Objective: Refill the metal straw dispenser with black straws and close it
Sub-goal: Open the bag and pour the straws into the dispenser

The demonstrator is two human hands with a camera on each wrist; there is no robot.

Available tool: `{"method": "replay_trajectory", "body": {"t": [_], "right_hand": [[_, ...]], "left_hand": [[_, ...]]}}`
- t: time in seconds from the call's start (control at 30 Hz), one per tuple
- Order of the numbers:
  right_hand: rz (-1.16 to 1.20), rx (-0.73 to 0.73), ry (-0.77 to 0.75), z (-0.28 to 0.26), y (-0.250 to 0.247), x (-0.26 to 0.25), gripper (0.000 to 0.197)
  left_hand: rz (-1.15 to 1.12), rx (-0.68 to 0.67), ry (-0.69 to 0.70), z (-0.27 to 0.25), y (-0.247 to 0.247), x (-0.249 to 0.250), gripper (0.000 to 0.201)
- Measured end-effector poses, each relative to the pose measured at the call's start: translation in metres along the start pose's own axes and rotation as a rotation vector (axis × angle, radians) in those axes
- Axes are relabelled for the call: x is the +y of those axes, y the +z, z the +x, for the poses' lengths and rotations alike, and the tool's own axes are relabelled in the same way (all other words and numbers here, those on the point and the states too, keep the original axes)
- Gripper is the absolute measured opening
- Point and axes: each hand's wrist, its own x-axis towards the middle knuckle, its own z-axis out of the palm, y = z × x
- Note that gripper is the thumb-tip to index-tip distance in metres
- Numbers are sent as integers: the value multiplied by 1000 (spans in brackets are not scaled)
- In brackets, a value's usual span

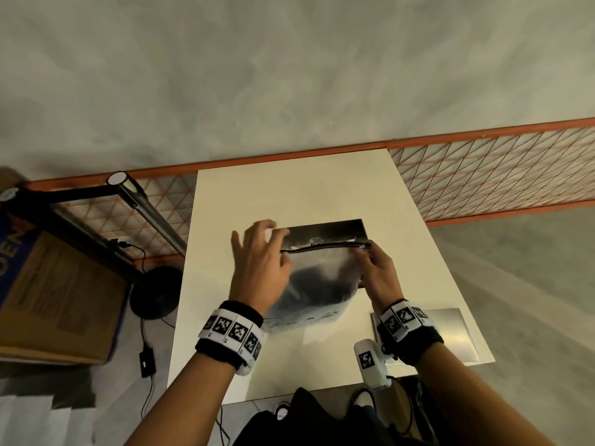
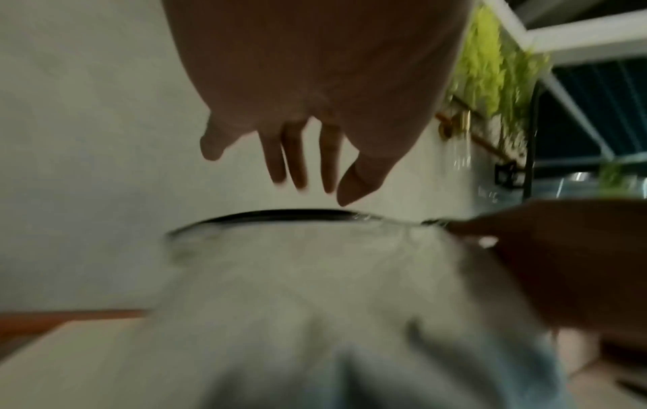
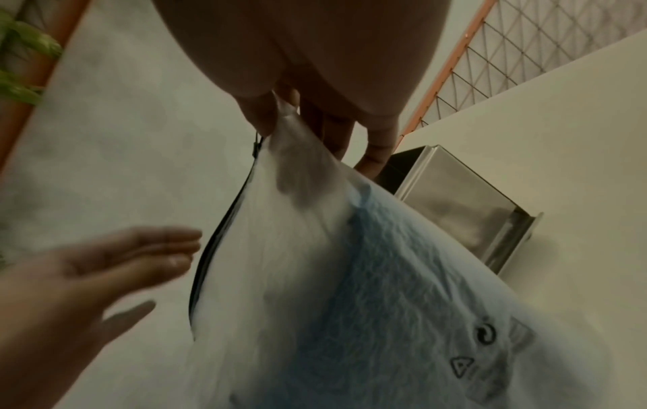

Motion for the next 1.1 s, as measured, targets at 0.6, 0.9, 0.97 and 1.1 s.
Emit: {"method": "replay_trajectory", "body": {"t": [0.6,0.9,0.97,1.1], "right_hand": [[-92,-42,-165,0,-16,-7,13],[-110,-162,-203,5,-25,-22,20],[-117,-175,-183,7,-26,-21,23],[-78,-162,-193,7,-29,-17,20]], "left_hand": [[-379,-148,238,29,38,67,11],[-391,-202,315,39,27,71,13],[-373,-218,326,38,29,71,15],[-342,-189,354,38,34,72,18]]}}
